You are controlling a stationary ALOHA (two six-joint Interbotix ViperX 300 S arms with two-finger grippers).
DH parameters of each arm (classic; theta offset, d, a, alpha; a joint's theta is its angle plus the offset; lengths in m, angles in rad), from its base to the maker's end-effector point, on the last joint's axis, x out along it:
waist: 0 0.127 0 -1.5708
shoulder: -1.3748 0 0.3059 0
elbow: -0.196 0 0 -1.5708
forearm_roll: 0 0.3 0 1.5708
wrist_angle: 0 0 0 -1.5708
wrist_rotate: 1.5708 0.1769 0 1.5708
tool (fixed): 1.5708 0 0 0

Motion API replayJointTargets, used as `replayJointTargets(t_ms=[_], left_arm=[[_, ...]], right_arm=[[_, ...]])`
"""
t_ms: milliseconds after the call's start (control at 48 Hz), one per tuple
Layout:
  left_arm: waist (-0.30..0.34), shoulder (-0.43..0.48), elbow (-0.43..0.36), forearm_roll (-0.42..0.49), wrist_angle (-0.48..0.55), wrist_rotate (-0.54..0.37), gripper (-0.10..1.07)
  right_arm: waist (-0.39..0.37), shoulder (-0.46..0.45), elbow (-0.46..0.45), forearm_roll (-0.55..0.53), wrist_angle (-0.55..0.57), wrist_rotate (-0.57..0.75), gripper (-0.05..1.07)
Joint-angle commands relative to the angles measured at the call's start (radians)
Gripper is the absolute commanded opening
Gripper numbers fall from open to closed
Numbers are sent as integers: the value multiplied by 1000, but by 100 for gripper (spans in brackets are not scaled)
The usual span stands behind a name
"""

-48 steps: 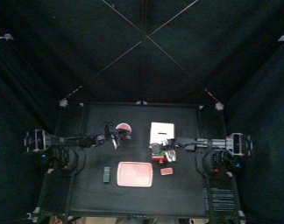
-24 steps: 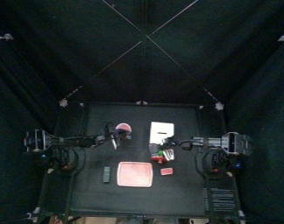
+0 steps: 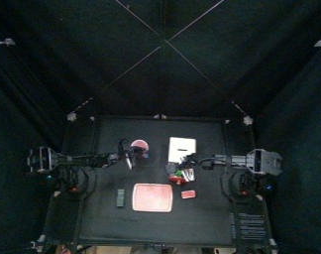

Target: Grab pea

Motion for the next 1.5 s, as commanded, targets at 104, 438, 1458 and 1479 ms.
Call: replayJointTargets(t_ms=[104, 438, 1458, 1479], left_arm=[[3, -2, -5, 0, -11, 0, 61], [0, -2, -2, -3, -11, -3, 61], [3, -2, 3, -3, -11, -3, 61], [3, -2, 3, -3, -11, -3, 61]], right_arm=[[-21, 41, -2, -57, 9, -6, 84], [-28, 43, -26, -64, 20, -6, 86], [2, 23, -95, -199, 106, -18, 100], [-2, 17, -98, -189, 106, -20, 100]])
